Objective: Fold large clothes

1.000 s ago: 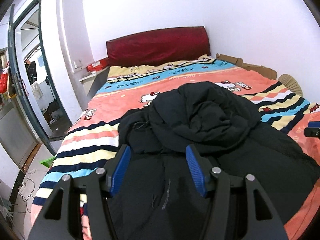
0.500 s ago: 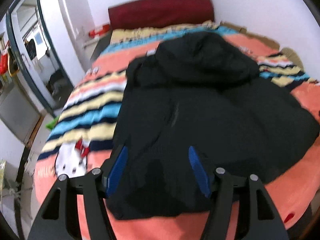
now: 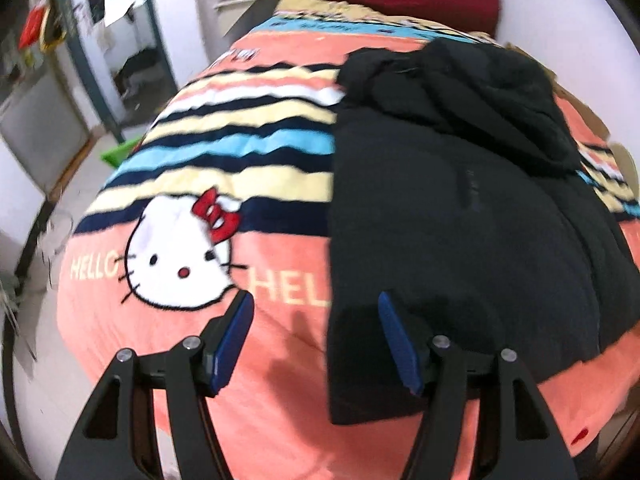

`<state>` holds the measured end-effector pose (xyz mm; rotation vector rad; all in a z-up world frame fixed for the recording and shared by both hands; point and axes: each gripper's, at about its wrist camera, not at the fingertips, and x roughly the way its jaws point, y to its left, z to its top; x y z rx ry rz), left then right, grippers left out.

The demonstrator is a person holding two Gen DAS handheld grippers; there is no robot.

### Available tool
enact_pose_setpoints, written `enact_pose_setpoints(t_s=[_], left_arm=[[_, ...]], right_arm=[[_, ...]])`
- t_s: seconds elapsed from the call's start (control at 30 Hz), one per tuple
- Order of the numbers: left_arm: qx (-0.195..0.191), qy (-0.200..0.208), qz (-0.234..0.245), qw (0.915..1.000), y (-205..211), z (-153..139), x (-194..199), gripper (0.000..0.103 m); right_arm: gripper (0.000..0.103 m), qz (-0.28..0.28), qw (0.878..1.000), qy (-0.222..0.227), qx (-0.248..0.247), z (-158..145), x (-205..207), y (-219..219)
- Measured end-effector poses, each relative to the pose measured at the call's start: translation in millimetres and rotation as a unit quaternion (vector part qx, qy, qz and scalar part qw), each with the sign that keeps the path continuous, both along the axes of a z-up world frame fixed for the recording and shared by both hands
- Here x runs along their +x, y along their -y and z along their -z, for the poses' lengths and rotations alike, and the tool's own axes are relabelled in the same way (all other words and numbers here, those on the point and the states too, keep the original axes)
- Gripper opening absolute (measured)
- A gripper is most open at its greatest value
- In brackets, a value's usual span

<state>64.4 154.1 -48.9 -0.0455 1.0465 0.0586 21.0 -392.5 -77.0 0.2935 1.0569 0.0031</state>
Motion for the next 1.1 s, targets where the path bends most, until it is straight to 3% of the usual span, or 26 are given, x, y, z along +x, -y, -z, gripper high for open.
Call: enact_pose_setpoints(t_s=[0.23,0.53,0.63,0.93,1.1], left_arm=[[-0.082,-0.007,-0.032,0.9961,-28.0,15.1,9.6,0.064],[-0.159,-0.028,0.008,0.9869,-11.9,41.0,14.5,0.065],[-0.201,-0.031,0.004,0.9791,-12.2,50.7,11.7,0.065],[-0.290,-0.019,-0.012,0.9568,-35.5,56.7,8.2,0.065],[-0.332,-0.026,0.011,0.9428,-27.3,55.0,15.6,0.065]], right_arm=[[0.092,0.004,1.000,-0.005,0.014,8.0,8.8,3.2],[0.097,0.008,0.998,-0.020,0.063,31.8,24.0,6.0],[0.099,0.004,0.996,-0.032,0.085,42.2,27.2,3.6],[0.100,-0.022,0.995,-0.035,0.087,48.3,28.9,-6.2],[0.100,-0.032,0.995,-0.034,0.091,47.5,30.5,-10.3]])
